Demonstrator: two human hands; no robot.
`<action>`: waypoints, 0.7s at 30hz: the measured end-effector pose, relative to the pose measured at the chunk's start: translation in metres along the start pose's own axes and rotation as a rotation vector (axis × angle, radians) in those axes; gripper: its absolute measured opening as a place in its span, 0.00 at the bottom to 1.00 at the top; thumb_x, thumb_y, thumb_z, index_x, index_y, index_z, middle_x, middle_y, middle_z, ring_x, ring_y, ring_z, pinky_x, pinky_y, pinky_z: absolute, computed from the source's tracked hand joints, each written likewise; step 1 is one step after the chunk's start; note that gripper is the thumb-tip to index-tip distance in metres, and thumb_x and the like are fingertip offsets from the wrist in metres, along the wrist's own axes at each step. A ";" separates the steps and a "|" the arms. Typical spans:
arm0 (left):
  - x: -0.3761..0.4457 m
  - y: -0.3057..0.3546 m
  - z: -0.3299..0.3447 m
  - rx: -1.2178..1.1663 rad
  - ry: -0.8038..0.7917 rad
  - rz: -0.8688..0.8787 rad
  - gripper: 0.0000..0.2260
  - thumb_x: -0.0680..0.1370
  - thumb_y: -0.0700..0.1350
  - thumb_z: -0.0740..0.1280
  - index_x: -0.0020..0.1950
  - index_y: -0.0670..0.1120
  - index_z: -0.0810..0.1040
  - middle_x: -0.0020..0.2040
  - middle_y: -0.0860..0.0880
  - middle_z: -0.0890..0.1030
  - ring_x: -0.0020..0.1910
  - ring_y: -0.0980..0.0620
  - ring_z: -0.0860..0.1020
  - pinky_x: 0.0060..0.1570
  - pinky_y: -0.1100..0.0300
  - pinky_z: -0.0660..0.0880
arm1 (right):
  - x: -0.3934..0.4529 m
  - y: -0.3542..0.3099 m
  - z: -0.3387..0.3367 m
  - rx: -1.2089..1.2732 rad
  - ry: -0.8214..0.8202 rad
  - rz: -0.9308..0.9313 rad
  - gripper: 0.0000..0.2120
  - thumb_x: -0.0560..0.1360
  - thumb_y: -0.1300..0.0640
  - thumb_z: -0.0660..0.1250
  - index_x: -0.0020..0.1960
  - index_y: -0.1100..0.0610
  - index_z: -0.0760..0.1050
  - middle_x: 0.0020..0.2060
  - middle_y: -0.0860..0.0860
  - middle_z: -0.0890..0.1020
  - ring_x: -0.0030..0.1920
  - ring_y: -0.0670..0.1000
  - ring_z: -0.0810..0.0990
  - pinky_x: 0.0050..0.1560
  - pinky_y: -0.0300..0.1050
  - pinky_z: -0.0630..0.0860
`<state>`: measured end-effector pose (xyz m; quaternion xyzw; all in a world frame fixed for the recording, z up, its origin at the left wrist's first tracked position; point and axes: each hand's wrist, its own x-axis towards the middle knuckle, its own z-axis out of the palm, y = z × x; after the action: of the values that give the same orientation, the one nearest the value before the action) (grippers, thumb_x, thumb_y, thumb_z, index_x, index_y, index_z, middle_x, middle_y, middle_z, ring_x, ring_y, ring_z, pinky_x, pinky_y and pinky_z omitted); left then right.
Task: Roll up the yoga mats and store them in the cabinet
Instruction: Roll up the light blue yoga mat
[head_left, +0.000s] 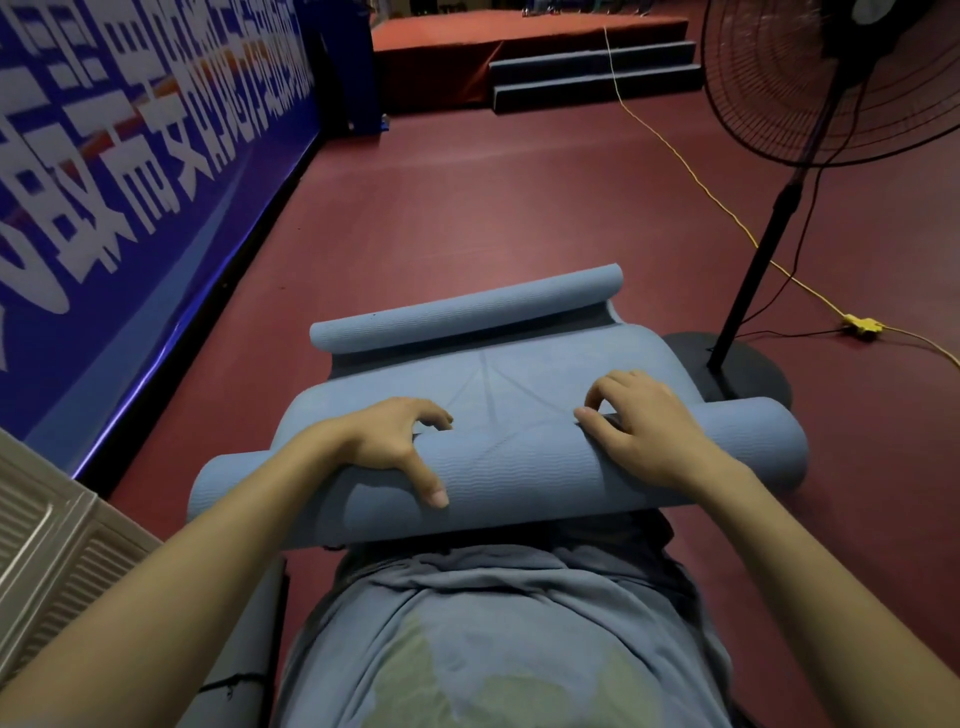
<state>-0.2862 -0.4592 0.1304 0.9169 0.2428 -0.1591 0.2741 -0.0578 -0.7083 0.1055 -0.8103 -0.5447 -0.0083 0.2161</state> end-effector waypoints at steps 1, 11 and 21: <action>0.001 -0.005 -0.002 -0.035 0.030 -0.005 0.48 0.48 0.69 0.82 0.67 0.60 0.76 0.70 0.61 0.73 0.65 0.57 0.74 0.68 0.54 0.72 | -0.001 0.003 0.002 -0.016 0.033 -0.001 0.19 0.79 0.37 0.55 0.48 0.48 0.77 0.45 0.43 0.79 0.49 0.50 0.73 0.51 0.53 0.71; 0.006 -0.011 -0.017 -0.129 0.130 0.078 0.30 0.59 0.62 0.83 0.58 0.57 0.82 0.57 0.63 0.82 0.56 0.68 0.78 0.53 0.65 0.72 | 0.001 -0.007 -0.003 -0.222 -0.271 0.108 0.32 0.80 0.33 0.42 0.69 0.48 0.73 0.69 0.44 0.75 0.73 0.54 0.66 0.72 0.62 0.58; -0.005 0.032 -0.016 0.464 0.085 -0.063 0.42 0.50 0.79 0.73 0.50 0.49 0.80 0.43 0.52 0.82 0.44 0.50 0.80 0.45 0.50 0.78 | 0.025 -0.007 0.010 -0.203 -0.288 0.161 0.32 0.78 0.33 0.38 0.65 0.47 0.71 0.63 0.48 0.77 0.61 0.55 0.73 0.65 0.60 0.64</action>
<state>-0.2707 -0.4747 0.1585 0.9531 0.2398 -0.1803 0.0403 -0.0559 -0.6806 0.1052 -0.8616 -0.4999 0.0704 0.0530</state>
